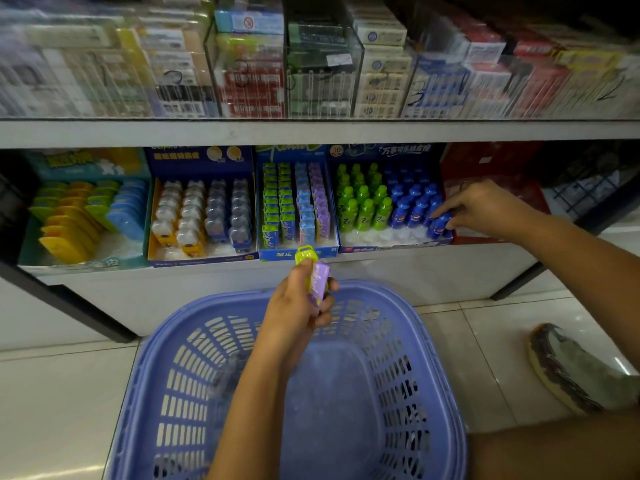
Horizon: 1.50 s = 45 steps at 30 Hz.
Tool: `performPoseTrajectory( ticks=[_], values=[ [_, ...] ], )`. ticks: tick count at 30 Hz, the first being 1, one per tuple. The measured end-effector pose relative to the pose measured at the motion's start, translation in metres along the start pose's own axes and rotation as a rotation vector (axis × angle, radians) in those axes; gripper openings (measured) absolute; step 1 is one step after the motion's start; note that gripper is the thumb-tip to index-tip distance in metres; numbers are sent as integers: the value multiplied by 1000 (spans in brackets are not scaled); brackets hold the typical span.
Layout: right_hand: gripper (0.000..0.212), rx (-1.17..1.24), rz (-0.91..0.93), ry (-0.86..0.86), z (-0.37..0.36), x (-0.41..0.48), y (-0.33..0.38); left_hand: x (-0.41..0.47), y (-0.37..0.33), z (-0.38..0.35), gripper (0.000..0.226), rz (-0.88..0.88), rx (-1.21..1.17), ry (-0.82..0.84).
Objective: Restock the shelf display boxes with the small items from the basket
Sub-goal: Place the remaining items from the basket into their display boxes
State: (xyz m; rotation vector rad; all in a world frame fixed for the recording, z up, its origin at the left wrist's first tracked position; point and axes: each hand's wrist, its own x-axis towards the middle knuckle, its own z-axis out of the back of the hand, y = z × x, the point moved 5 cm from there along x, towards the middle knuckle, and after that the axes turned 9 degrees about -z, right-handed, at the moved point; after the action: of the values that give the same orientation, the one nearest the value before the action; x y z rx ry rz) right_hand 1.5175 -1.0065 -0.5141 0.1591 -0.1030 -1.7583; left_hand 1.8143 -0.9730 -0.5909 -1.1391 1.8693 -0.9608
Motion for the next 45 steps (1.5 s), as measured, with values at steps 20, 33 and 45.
performPoseTrajectory(
  ticks=[20, 33, 45],
  values=[
    [21, 1192, -276, 373, -53, -62, 203, -11, -37, 30, 13, -365, 218, -56],
    [12, 558, -35, -182, -19, -20, 160, 3, -35, 63, 14, -255, 170, -201],
    [19, 335, 20, -111, -38, 4, 167, 3, -33, 58, 18, -201, 123, -61]
  ],
)
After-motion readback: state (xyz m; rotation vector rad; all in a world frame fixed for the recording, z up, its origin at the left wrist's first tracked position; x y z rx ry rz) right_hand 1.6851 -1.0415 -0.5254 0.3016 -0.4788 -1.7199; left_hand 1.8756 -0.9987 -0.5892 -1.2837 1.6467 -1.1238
